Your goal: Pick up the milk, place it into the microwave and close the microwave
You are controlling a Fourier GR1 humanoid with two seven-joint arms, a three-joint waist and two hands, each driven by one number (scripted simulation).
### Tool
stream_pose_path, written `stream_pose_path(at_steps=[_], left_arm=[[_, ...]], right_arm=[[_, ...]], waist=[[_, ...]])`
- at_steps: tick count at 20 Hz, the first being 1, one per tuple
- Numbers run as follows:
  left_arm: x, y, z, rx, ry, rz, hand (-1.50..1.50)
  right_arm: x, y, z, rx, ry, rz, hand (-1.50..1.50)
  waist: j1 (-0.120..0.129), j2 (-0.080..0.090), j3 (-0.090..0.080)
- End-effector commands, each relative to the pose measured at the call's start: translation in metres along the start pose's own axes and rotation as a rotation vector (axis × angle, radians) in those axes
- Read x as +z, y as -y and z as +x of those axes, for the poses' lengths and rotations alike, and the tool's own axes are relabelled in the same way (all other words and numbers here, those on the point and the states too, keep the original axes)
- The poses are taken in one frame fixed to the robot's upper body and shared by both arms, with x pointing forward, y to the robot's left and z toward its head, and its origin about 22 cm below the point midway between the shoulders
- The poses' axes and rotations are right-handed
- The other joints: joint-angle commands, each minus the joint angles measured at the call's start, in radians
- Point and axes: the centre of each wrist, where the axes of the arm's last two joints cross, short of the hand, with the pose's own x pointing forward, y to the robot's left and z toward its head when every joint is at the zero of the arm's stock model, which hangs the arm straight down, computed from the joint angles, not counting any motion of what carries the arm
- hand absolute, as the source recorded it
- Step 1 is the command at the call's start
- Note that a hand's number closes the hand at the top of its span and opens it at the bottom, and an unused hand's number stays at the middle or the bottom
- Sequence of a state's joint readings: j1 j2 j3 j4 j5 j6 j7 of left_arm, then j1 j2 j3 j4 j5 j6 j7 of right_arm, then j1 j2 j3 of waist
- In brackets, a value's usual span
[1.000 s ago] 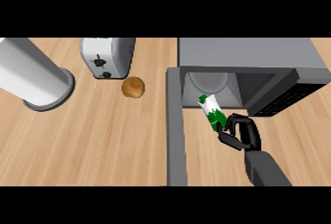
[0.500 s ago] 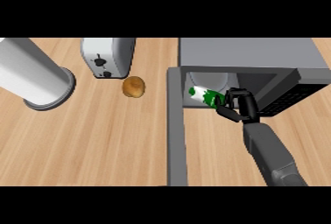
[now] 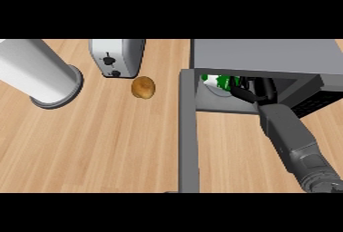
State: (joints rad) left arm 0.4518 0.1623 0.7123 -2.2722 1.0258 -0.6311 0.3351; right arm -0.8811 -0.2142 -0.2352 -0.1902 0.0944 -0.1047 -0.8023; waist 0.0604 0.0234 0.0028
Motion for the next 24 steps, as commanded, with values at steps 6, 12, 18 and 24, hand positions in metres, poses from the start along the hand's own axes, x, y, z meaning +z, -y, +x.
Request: stream_pose_path(at_steps=[6, 12, 18, 24], left_arm=[[-0.017, -0.008, -0.003, 0.009, 0.027, -0.022, -1.5], [-0.021, -0.003, -0.004, 0.016, 0.034, -0.054, -1.5], [-0.031, -0.011, -0.007, 0.015, 0.028, -0.075, -1.5], [-0.037, -0.011, -0.007, 0.012, 0.029, -0.095, -1.5]], right_arm=[[-0.034, 0.023, 0.029, 0.253, 0.015, -0.084, 1.5], [-0.045, 0.048, 0.042, 0.295, -0.014, -0.157, 1.5], [-0.04, 0.047, 0.036, 0.336, -0.012, -0.214, 1.5], [-0.053, 0.066, 0.052, 0.334, -0.012, -0.271, 1.5]], waist=[[0.033, 0.022, 0.001], [0.069, 0.036, 0.003], [0.084, 0.053, 0.005], [0.099, 0.063, 0.004]])
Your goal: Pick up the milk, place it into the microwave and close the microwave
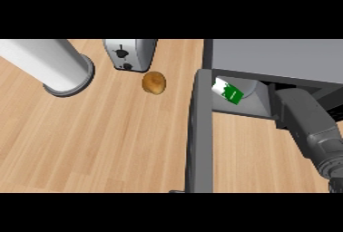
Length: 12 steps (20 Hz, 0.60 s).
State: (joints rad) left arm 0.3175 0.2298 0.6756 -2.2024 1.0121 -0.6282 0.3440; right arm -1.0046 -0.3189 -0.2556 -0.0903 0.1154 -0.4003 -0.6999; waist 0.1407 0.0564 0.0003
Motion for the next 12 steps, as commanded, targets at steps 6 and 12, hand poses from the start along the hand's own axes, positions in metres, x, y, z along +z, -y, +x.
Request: stream_pose_path(at_steps=[6, 12], left_arm=[[-0.006, -0.004, -0.003, -0.005, -0.001, -0.002, -1.5], [-0.013, -0.01, -0.002, -0.04, -0.012, -0.004, -1.5]], right_arm=[[-0.022, 0.036, 0.009, 0.055, 0.048, -0.046, 1.5], [-0.02, 0.028, 0.01, 0.065, 0.049, -0.033, 1.5]], waist=[[0.028, 0.031, 0.008], [0.03, 0.038, 0.007]])
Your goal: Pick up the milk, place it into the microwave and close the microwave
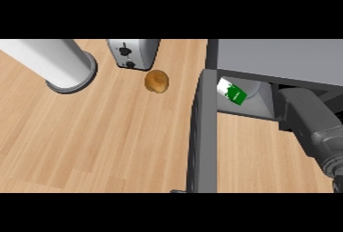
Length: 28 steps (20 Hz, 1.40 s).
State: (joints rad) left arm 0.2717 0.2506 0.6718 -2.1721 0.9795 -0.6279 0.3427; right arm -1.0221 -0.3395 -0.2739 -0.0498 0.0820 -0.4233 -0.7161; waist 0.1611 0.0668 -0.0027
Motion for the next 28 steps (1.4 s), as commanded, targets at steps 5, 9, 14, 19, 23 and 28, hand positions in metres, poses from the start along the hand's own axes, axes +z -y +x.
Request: stream_pose_path(at_steps=[5, 9, 14, 19, 23, 28], left_arm=[[-0.006, -0.004, 0.002, -0.041, 0.0, -0.013, -1.5], [-0.009, -0.003, -0.001, -0.04, -0.013, -0.02, -1.5], [-0.01, -0.004, 0.0, -0.057, -0.014, -0.026, -1.5], [-0.016, -0.006, -0.006, -0.058, -0.027, -0.038, -1.5], [-0.02, -0.006, -0.009, -0.054, -0.039, -0.062, -1.5], [-0.026, -0.006, -0.012, -0.048, -0.044, -0.064, -1.5]], right_arm=[[-0.026, 0.029, 0.017, 0.046, 0.058, -0.004, 1.5], [-0.029, 0.031, 0.019, 0.064, 0.066, -0.026, 1.5], [-0.038, 0.024, 0.035, -0.044, 0.102, -0.035, -1.5], [-0.025, -0.002, 0.032, -0.005, 0.076, 0.168, -1.5], [-0.033, -0.021, 0.057, 0.043, 0.089, 0.165, -1.5], [-0.028, -0.051, 0.074, 0.022, 0.073, 0.148, -1.5]], waist=[[0.029, 0.036, 0.011], [0.04, 0.045, 0.012], [0.041, 0.033, 0.016], [0.055, 0.031, 0.008], [0.066, 0.02, 0.005], [0.054, 0.011, 0.006]])
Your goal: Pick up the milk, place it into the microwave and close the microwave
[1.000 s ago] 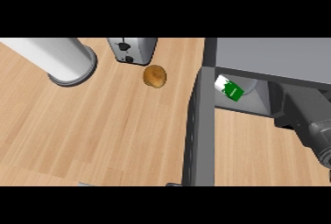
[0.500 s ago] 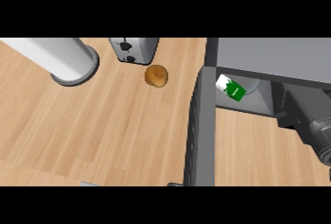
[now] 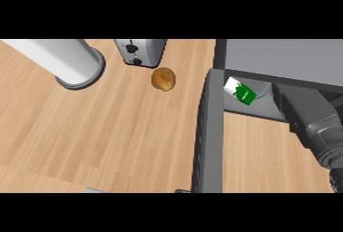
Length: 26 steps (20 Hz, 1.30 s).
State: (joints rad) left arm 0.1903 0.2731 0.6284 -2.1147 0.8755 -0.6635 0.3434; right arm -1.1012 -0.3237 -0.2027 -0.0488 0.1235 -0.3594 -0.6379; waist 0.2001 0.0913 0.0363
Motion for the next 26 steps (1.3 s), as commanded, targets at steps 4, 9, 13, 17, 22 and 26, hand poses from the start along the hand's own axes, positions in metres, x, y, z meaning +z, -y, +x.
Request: stream_pose_path(at_steps=[4, 9, 13, 17, 22, 26], left_arm=[[-0.005, -0.005, -0.007, 0.01, -0.024, -0.012, -1.5], [-0.006, 0.0, -0.016, 0.026, -0.049, -0.025, -1.5], [-0.006, 0.001, -0.024, 0.029, -0.067, -0.029, -1.5], [0.004, -0.001, -0.035, 0.056, -0.095, -0.009, -1.5], [0.01, 0.015, -0.044, 0.048, -0.093, -0.03, -1.5], [0.002, 0.027, -0.053, 0.074, -0.086, -0.071, -1.5]], right_arm=[[-0.02, -0.044, 0.057, -0.009, 0.054, 0.009, -1.5], [-0.026, -0.046, 0.069, -0.031, 0.1, -0.011, -1.5], [-0.022, -0.047, 0.063, -0.06, 0.085, -0.081, -1.5], [-0.02, -0.036, 0.05, -0.037, 0.081, -0.121, -1.5], [-0.015, -0.03, 0.039, -0.012, 0.065, -0.025, -1.5], [-0.009, -0.023, 0.024, -0.08, 0.05, 0.013, -1.5]], waist=[[0.022, -0.014, -0.034], [0.0, -0.024, -0.034], [-0.032, -0.029, -0.033], [-0.04, -0.029, -0.034], [-0.08, -0.05, -0.035], [-0.119, -0.056, -0.034]])
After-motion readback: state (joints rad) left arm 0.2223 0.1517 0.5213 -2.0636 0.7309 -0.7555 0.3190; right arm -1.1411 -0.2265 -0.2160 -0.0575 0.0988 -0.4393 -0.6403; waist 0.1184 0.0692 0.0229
